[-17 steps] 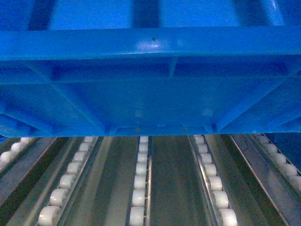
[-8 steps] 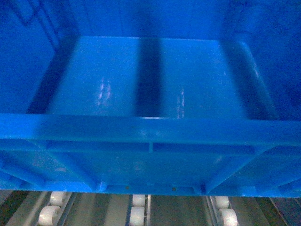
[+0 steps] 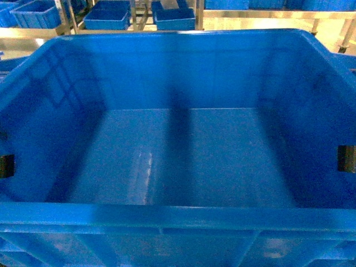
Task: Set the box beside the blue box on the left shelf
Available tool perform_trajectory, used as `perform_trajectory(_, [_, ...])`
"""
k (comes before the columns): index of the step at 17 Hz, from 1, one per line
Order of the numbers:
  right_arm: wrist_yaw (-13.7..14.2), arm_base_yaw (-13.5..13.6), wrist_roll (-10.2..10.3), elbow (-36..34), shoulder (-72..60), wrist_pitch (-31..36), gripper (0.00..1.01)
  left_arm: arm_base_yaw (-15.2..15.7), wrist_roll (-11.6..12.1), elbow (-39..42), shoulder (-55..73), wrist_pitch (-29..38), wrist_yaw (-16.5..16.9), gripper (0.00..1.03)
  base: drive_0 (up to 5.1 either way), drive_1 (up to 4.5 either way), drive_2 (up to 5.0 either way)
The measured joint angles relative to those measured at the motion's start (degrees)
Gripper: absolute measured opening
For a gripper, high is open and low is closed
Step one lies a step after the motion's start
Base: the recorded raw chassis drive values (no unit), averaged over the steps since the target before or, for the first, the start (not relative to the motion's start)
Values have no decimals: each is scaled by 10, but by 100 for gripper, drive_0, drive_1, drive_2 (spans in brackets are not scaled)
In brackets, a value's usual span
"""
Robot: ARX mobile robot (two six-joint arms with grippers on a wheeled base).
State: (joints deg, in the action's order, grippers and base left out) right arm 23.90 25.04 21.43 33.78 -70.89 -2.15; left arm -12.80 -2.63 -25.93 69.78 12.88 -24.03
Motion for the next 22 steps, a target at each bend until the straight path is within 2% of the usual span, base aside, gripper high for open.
perform_trajectory(1, [-5,0,4,0,-4,2,10,7,-4,0,12,5,13,12,0,0,0])
perform_trajectory(5, [-26,9,23,10,-12,-17,9,31,-1,-9,22,-25,18,12,0,0,0])
perform_trajectory(7, [-28,20,57,7,-21,-34,9,50,31,-20,21,-42,34,12,0,0,0])
perform_trajectory(10, [-19,27,63,8,-21,-37,9,57,35,-23,24,-45,47,12,0,0,0])
perform_trajectory(11, [-8,27,60,6,-21,-19,12,53,32,-23,25,-35,37,19,0,0,0])
perform_trajectory(12, [9,32,67,5,-17,16,23,36,30,-18,31,-2,-19,30,0,0,0])
perform_trajectory(13, [6,32,70,6,0,44,32,37,17,-19,27,33,-41,41,0,0,0])
perform_trajectory(14, [11,30,70,6,16,55,39,39,10,-19,21,46,-63,46,0,0,0])
perform_trajectory(16, [15,26,64,9,29,69,56,47,-7,-20,5,75,-77,63,0,0,0])
perform_trajectory(18, [14,18,59,7,29,85,83,47,-15,-18,3,115,-79,90,0,0,0])
perform_trajectory(19, [23,19,56,4,32,103,96,47,-16,-16,-6,141,-79,100,0,0,0])
perform_trajectory(20, [46,15,54,3,36,126,100,45,-14,-15,-16,171,-82,97,0,0,0])
perform_trajectory(21, [73,15,46,3,43,132,98,43,-14,-15,-27,182,-84,98,0,0,0])
perform_trajectory(22, [76,14,44,3,44,132,98,43,-14,-14,-26,180,-84,98,0,0,0])
